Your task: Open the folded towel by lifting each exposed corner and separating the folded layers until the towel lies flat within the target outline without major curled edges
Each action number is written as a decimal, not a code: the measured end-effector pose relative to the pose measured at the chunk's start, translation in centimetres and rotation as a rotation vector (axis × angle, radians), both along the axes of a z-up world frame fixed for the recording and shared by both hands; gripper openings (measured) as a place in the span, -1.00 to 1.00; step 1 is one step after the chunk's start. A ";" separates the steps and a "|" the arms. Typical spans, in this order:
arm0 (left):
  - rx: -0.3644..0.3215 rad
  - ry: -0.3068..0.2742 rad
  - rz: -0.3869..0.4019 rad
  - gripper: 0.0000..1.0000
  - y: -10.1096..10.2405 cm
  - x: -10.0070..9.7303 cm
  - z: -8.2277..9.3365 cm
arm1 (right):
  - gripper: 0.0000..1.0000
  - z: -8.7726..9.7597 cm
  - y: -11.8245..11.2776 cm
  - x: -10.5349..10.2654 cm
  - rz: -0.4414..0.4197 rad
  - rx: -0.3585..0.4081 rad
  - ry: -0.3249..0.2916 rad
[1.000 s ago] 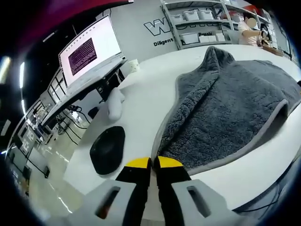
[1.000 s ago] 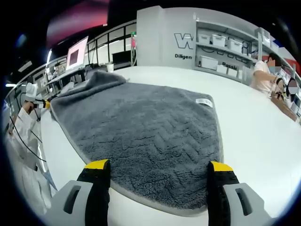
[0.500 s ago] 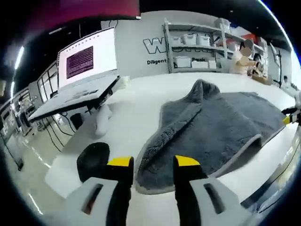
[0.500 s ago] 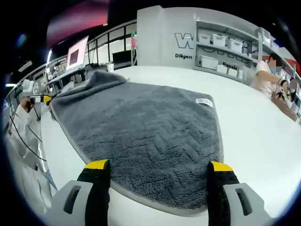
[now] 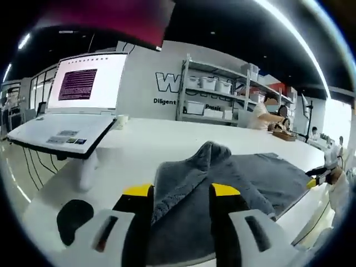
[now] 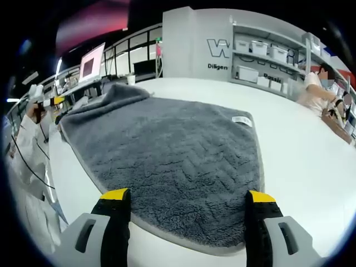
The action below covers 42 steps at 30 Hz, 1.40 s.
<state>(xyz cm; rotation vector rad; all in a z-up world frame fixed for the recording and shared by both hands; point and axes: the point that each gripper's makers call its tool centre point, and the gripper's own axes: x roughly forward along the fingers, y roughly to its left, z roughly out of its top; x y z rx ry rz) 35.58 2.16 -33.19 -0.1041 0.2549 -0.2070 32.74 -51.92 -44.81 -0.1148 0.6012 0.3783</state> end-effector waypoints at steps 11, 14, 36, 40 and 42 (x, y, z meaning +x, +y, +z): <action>0.058 0.020 -0.081 0.53 -3.0 4.2 0.9 | 0.66 0.0 0.0 0.0 0.003 -0.002 0.004; 0.080 0.042 -0.094 0.71 -3.6 5.4 0.5 | 0.66 0.0 0.0 0.1 0.004 -0.003 0.007; 0.225 0.122 -0.095 0.73 -4.5 13.4 -1.8 | 0.66 -0.1 -0.1 0.1 0.008 0.000 -0.001; 0.241 0.186 -0.081 0.55 -3.4 14.7 -3.7 | 0.66 -0.1 -0.1 0.0 0.010 -0.001 0.001; 0.249 0.194 -0.072 0.55 -3.0 15.3 -4.3 | 0.66 0.0 -0.1 0.0 0.011 -0.001 0.000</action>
